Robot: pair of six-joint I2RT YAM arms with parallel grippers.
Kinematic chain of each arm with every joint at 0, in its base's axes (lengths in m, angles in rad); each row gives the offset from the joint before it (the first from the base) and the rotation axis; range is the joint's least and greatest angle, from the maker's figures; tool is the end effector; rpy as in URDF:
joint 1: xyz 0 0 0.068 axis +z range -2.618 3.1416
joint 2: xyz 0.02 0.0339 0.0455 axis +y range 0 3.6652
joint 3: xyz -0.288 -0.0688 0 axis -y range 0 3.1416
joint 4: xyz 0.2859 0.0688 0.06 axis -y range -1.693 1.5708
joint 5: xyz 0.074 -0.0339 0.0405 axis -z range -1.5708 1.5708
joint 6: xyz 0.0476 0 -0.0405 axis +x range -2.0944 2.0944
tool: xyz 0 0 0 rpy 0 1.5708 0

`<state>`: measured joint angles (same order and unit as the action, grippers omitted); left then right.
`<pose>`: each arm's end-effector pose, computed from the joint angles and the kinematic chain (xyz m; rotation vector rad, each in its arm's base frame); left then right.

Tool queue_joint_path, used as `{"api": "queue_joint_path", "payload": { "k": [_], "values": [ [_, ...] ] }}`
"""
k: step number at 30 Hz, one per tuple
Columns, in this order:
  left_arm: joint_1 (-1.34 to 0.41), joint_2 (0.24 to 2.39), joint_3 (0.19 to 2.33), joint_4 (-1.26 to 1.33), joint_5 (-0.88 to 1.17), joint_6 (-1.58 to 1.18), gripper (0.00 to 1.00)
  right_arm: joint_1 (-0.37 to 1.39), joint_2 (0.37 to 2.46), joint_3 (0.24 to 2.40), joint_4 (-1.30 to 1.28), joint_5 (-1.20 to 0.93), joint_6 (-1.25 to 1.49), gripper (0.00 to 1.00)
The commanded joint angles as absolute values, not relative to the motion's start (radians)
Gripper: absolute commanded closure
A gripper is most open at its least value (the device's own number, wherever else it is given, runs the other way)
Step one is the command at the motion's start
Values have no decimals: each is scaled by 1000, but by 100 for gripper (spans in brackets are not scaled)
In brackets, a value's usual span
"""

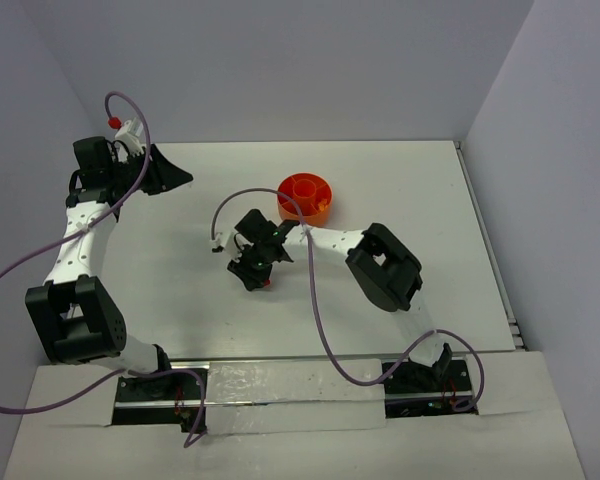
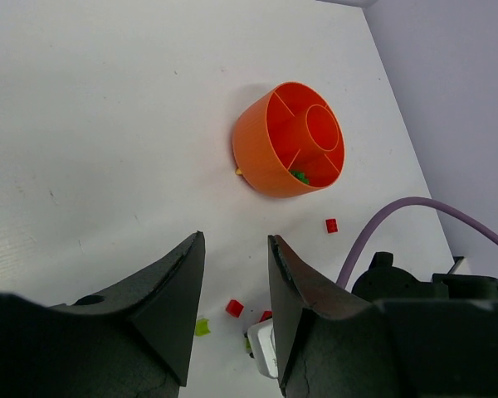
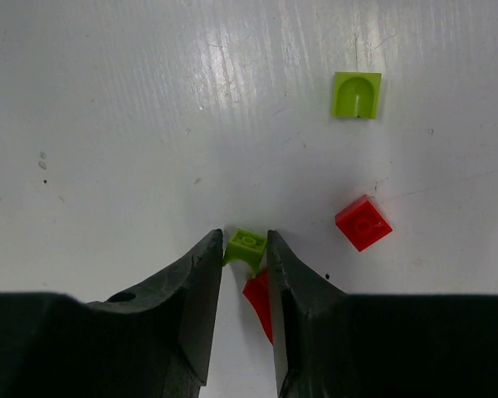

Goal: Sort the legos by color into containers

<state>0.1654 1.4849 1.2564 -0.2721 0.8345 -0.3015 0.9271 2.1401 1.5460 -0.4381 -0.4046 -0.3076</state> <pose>0.3809 0.0278 0.3433 0.0474 2.0177 -0.9420 0.2888 0.4161 0.1447 -1.6595 2.0780 0.7420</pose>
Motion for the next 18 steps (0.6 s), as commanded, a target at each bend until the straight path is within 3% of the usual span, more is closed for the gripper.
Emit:
{"api": "queue_joint_path", "payload": {
  "k": [1,10,18],
  "values": [
    [169,1487,1283,-250,835,-256,54,935,2084,1497,-421,-347,-313,72],
    [169,1503,1299,-330,801,-143,54,867,1884,1453,-358,-309,-318,81],
    [109,1465,1182,-322,754,-66,54,642,1778,1638,-411,-417,-249,83]
  ]
}}
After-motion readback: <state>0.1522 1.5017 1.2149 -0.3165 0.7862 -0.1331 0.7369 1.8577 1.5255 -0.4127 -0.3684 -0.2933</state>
